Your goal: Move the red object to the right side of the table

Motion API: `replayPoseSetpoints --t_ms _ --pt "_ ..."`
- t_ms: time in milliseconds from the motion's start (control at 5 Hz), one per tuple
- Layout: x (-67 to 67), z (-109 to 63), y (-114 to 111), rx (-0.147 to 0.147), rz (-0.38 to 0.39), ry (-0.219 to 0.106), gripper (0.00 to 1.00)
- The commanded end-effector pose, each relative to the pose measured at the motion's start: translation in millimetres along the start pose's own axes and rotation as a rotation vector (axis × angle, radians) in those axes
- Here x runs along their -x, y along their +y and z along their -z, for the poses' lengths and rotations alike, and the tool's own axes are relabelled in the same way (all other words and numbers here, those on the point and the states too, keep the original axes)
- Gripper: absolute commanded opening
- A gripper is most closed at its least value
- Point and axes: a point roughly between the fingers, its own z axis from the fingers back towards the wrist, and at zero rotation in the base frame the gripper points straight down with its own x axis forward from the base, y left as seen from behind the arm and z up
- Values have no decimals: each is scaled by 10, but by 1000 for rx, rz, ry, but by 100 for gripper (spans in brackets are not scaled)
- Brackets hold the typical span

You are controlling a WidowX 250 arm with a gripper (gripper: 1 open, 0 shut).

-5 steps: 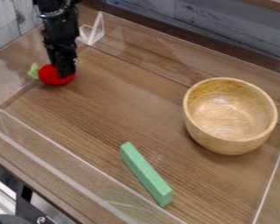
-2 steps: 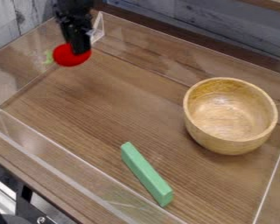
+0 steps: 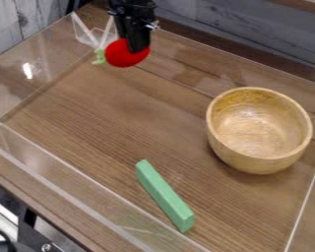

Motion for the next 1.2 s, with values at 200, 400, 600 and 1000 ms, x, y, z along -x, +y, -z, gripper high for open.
replayPoseSetpoints --t_ms 200,400,600,1000 --pt "-232 -142 -375 -3 24 -45 0" --pt "-258 -120 -483 11 68 -22 0" --pt "-290 -24 -515 23 74 -6 0" --pt "-340 182 -518 39 90 26 0"
